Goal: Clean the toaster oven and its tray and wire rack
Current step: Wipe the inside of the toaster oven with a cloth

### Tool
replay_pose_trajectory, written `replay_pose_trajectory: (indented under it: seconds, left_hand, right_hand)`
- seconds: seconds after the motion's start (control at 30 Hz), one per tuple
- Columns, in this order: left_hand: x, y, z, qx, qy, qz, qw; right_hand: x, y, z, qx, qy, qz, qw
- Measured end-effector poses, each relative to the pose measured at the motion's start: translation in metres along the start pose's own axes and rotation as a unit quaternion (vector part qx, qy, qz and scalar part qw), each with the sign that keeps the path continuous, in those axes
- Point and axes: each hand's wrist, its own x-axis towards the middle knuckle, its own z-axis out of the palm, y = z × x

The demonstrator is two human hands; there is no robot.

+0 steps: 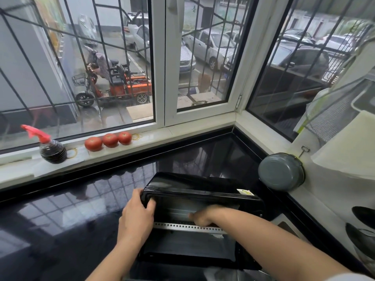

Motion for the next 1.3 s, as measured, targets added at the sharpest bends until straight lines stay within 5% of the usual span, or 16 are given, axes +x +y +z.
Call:
replay_pose_trajectory:
  seconds: [0.2, 0.6, 0.87, 1.0, 1.3]
  left_hand:
    - [0.001, 0.005, -0.001, 0.001, -0.014, -0.019, 1.0]
    - [0.009, 0.011, 0.001, 0.02, -0.005, -0.03, 0.999]
    - [0.008, 0.009, 0.001, 0.02, -0.005, -0.021, 1.0]
    - [0.008, 0.01, 0.001, 0.015, -0.003, -0.021, 1.0]
    - [-0.001, 0.007, 0.0, 0.007, 0.009, -0.017, 1.0]
  right_hand:
    - [0.01, 0.005, -0.005, 0.06, 0.064, 0.077, 0.993]
    - [0.0, 0.01, -0.021, -0.007, 0.042, 0.08, 0.996]
    - [0.012, 0.01, -0.017, 0.229, 0.051, 0.066, 0.97]
    - [0.019, -0.011, -0.019, 0.312, 0.044, -0.021, 0.949]
    - [0.045, -0.069, -0.019, 0.509, 0.056, -0.078, 0.855]
